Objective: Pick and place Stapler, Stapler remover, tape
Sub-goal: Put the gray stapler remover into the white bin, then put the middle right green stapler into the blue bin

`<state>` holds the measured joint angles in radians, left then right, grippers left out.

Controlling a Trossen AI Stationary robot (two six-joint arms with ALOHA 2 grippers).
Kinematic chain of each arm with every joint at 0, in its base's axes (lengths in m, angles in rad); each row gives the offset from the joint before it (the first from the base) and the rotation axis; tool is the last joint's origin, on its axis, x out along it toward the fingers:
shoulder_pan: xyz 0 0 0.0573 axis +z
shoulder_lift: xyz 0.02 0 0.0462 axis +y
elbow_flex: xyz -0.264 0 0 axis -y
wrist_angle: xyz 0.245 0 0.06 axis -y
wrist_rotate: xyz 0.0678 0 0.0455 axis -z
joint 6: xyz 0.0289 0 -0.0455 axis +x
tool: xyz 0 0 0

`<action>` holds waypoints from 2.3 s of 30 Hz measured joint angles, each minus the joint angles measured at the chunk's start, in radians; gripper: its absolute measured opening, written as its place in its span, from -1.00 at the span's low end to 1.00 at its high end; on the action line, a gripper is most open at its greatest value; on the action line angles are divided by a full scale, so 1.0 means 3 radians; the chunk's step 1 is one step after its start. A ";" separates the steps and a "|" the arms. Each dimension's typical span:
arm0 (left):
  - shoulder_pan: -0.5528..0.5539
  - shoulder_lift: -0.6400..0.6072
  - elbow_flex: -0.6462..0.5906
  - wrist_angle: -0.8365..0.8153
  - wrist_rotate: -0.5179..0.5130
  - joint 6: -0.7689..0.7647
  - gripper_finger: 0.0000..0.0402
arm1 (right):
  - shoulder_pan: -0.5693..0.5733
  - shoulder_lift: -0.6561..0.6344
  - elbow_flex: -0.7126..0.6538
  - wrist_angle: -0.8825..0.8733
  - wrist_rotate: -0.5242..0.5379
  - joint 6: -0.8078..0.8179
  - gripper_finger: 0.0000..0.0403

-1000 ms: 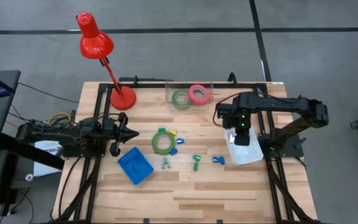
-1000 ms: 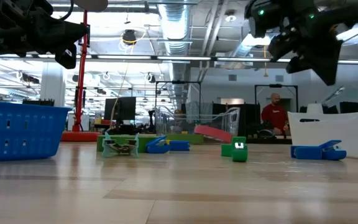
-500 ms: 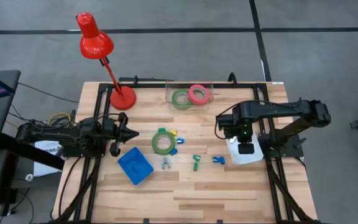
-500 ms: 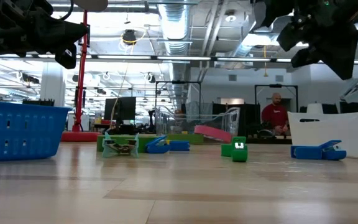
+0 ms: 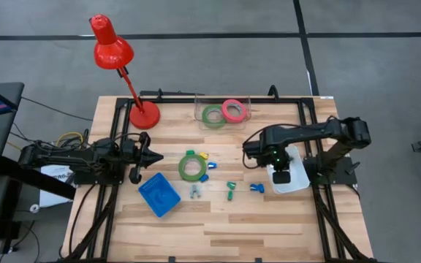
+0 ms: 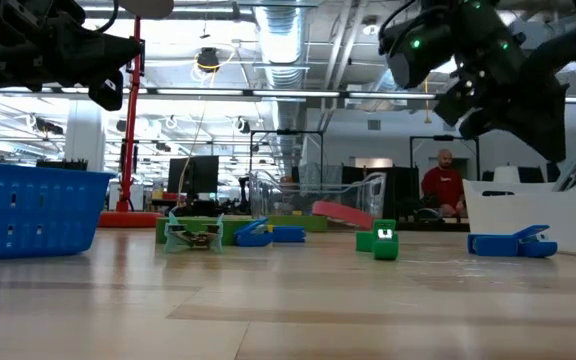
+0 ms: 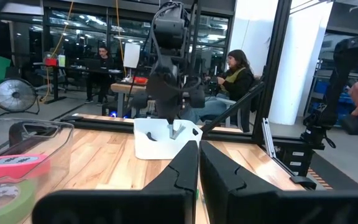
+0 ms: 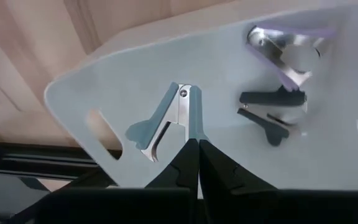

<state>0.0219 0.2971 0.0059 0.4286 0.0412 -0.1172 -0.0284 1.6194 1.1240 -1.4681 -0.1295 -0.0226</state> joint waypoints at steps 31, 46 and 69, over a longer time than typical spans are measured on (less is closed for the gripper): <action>0.0000 0.0001 0.0000 0.0001 0.0000 0.0000 -0.96 | 0.0006 0.0227 0.0000 0.0023 0.0077 -0.0012 -1.00; 0.0000 0.0001 0.0000 0.0001 -0.0001 0.0000 -0.96 | 0.0005 0.0224 0.0000 0.0047 0.0081 0.0016 -0.58; 0.0000 0.0001 0.0000 0.0001 -0.0001 0.0000 -0.96 | 0.0004 -0.0166 0.0606 0.0153 0.0333 0.0168 -0.44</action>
<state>0.0219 0.2974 0.0059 0.4290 0.0410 -0.1172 -0.0273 1.5696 1.3059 -1.4222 -0.0297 0.0277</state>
